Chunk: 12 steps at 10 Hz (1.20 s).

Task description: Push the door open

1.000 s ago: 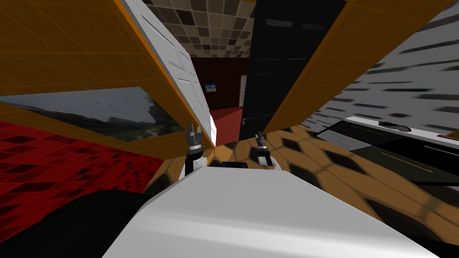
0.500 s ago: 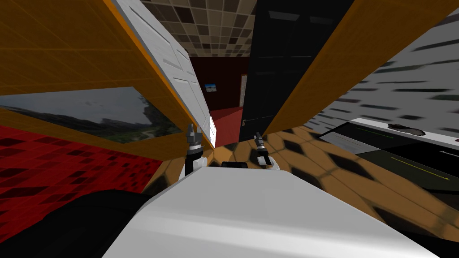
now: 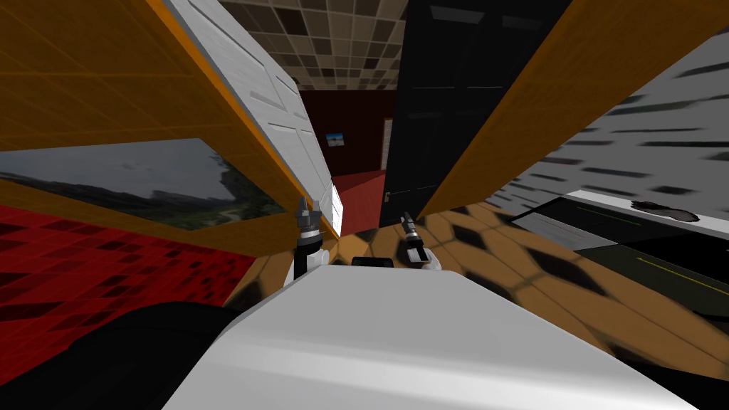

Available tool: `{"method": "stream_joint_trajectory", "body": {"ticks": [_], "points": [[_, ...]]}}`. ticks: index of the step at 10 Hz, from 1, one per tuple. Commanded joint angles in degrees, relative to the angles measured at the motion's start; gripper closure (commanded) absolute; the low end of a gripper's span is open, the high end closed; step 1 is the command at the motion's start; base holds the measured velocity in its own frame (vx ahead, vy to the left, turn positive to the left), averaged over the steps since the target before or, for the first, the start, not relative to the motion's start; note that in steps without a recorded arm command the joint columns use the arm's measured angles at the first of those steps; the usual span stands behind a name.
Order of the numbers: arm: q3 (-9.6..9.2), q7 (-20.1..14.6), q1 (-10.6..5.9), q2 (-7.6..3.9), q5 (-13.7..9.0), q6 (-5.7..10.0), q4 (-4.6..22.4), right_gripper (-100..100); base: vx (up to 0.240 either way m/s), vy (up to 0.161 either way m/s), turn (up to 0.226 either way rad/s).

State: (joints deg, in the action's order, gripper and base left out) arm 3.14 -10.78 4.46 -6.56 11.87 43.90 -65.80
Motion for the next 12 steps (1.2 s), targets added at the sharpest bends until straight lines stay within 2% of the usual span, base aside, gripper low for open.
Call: {"method": "stream_joint_trajectory", "body": {"ticks": [1,8,9,11,12], "points": [[0.05,-0.75,-1.09,-0.23,0.42,0.71,2.71,-100,0.107,-0.043,0.015],[-0.07,-3.24,-5.09,-0.50,2.36,2.35,11.96,-100,0.099,-0.037,0.019],[-0.10,-3.91,-6.16,-0.55,2.88,2.78,14.44,-100,0.124,-0.046,0.028],[-0.13,-4.53,-7.15,-0.59,3.35,3.19,16.72,-100,0.123,-0.049,0.021],[-0.16,-5.10,-8.07,-0.61,3.80,3.56,18.86,-100,0.133,-0.040,0.022]]}}
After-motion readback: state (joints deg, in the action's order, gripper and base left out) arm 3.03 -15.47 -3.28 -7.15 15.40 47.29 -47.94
